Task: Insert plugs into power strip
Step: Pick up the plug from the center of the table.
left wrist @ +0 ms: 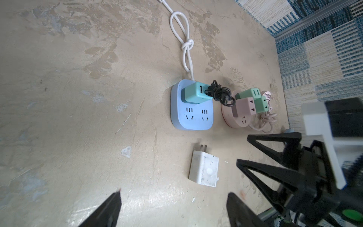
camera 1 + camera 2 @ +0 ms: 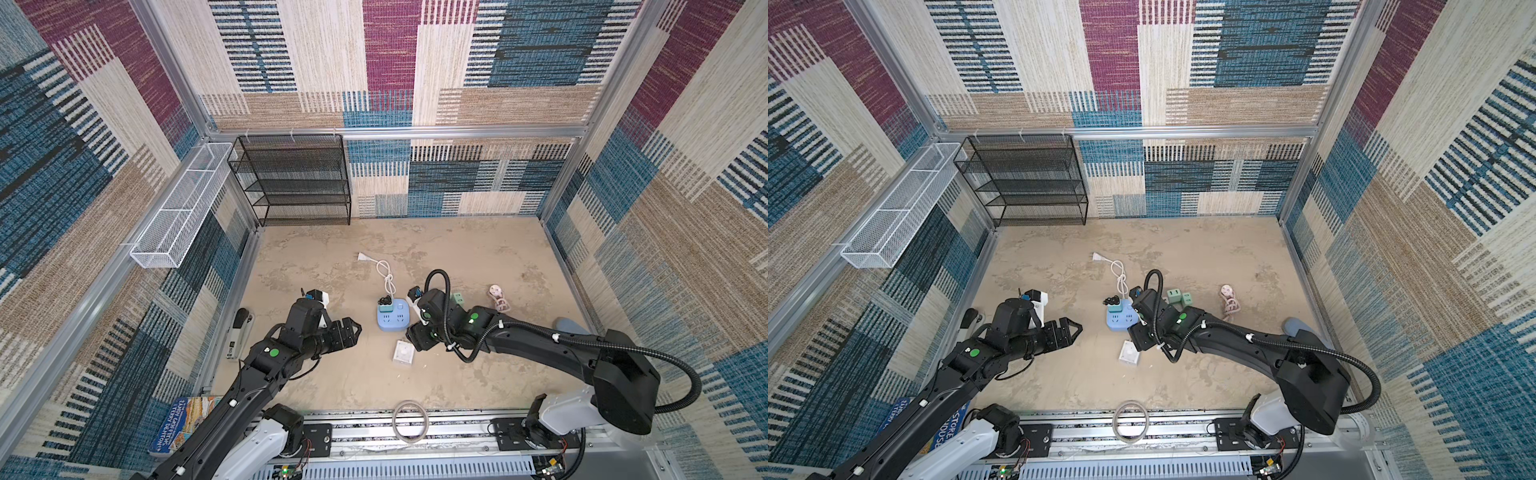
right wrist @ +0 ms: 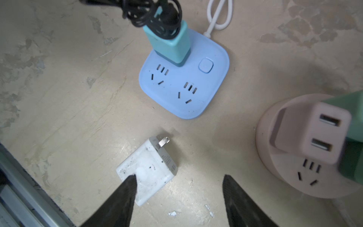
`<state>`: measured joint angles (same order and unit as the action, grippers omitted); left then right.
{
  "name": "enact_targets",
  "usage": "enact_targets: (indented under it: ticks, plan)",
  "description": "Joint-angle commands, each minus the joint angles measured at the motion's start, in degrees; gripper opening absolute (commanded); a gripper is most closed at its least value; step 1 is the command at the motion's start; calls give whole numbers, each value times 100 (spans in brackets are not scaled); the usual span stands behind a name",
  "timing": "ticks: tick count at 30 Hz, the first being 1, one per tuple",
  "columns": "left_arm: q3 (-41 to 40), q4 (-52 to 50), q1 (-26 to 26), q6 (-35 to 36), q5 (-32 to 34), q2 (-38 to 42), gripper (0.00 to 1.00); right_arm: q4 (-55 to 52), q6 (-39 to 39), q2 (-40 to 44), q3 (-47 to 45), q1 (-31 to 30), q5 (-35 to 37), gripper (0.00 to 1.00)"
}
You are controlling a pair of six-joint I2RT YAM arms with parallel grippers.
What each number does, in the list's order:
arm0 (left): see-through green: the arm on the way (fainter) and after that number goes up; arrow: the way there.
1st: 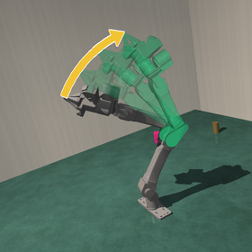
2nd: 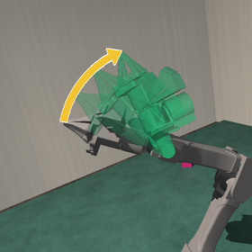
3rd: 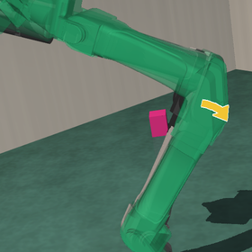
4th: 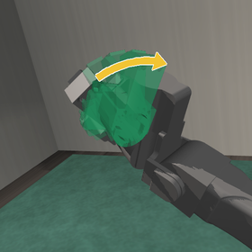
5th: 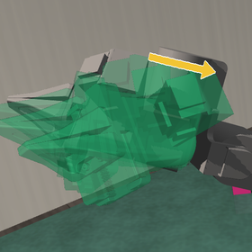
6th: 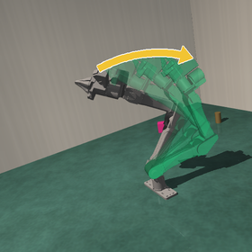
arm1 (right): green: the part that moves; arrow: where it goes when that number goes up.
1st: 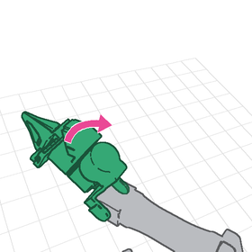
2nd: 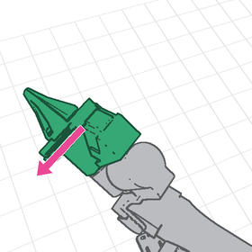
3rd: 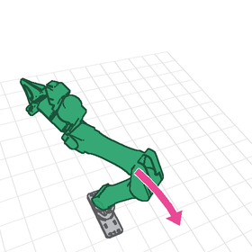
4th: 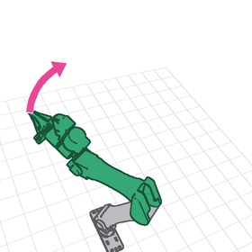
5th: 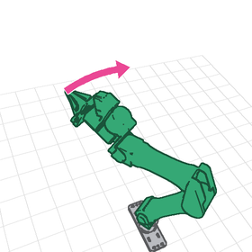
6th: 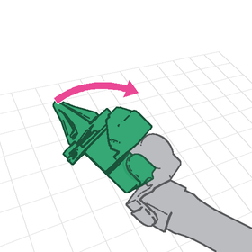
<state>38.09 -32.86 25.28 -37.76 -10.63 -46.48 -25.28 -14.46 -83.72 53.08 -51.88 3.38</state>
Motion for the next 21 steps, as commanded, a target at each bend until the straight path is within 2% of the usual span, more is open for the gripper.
enact_targets:
  ticks: [1,10,21]
  plan:
    - [-54,165,-3,-99,0,42,89,350,478,-170,-51,-127,142,74]
    - [15,221,2,-17,-122,-105,89,751,786,-191,-401,-497,-202,82]
    - [10,355,3,-77,-223,-408,87,569,943,-625,-254,-542,-138,82]
